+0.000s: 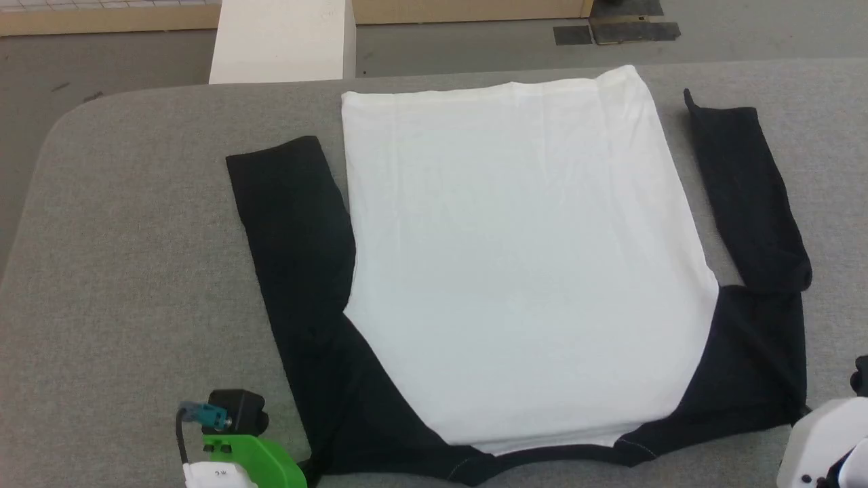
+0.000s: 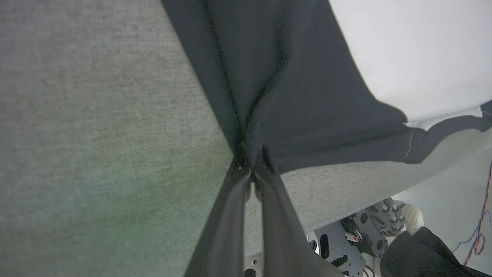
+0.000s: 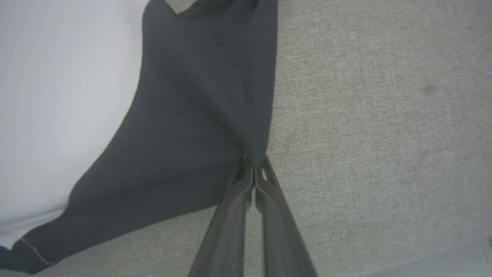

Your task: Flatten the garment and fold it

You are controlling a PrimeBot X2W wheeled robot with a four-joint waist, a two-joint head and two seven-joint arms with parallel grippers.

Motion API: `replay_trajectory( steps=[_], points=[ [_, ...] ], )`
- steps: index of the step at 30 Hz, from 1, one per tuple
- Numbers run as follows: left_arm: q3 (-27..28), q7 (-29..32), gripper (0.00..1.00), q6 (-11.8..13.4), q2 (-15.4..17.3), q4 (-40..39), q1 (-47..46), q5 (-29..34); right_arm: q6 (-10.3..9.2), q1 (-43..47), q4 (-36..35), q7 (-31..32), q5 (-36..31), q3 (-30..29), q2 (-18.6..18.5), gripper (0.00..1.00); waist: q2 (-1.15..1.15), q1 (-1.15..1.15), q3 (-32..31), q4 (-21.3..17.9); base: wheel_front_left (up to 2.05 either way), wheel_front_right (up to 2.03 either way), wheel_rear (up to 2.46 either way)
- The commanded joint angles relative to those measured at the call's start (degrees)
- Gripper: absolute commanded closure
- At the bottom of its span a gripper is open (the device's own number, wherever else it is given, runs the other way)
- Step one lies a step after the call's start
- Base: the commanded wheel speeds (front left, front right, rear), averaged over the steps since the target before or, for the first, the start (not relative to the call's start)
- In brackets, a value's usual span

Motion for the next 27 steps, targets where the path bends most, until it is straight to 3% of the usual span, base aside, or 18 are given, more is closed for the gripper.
replay_trajectory(
  steps=[1, 9, 10, 11, 12, 20, 27],
  points=[
    [0.10, -0.19, 1.00, 0.63, 0.28, 0.30, 1.45, -0.42, -0.13, 1.09, -0.27, 0.32, -0.69, -0.95, -0.17, 1.00, 0.00, 0.01, -0.08, 0.04, 0.00, 0.00, 0.00],
    [-1.05, -1.99, 1.00, 1.01, -1.32, 2.79, 1.70, 0.36, -0.13, 1.63, 4.80, -1.79, 1.28, 0.51, 0.03, 1.00, 0.00, 0.01, -0.32, -0.32, 0.00, 0.00, 0.00],
    [-1.00, -2.75, 0.56, 1.18, -1.75, 2.97, 1.55, 0.57, -0.13, 1.54, 5.28, -2.43, 1.93, 0.74, 0.03, 0.82, 0.00, 0.01, -0.51, -0.32, 0.00, 0.00, 0.00],
    [-1.03, -3.56, 0.00, 1.28, -2.25, 3.14, 1.47, 0.75, -0.13, 1.52, 5.62, -3.34, 2.57, 1.11, 0.03, 0.13, 0.00, 0.01, -0.76, -0.29, 0.00, 0.00, 0.00],
    [-1.05, -4.15, 0.00, 1.32, -2.58, 3.19, 1.45, 0.85, -0.13, 1.59, 5.71, -4.04, 2.97, 1.43, 0.04, 0.00, 0.00, 0.01, -0.98, -0.27, 0.00, 0.00, 0.00],
    [1.23, -13.22, 0.00, 1.71, -4.09, 0.10, 1.08, 3.33, -0.13, 3.15, 1.03, -14.04, 4.89, 1.18, 0.04, 0.00, 0.00, 0.01, -2.26, -0.26, 0.00, 0.00, 0.00],
    [6.90, -27.43, 0.00, 1.76, -4.04, -0.55, -3.32, 7.89, -0.13, 2.42, -2.95, -27.38, 3.11, 4.98, 0.04, 0.00, 0.00, 0.01, -1.03, -1.99, 0.00, 0.00, 0.00]
  ],
)
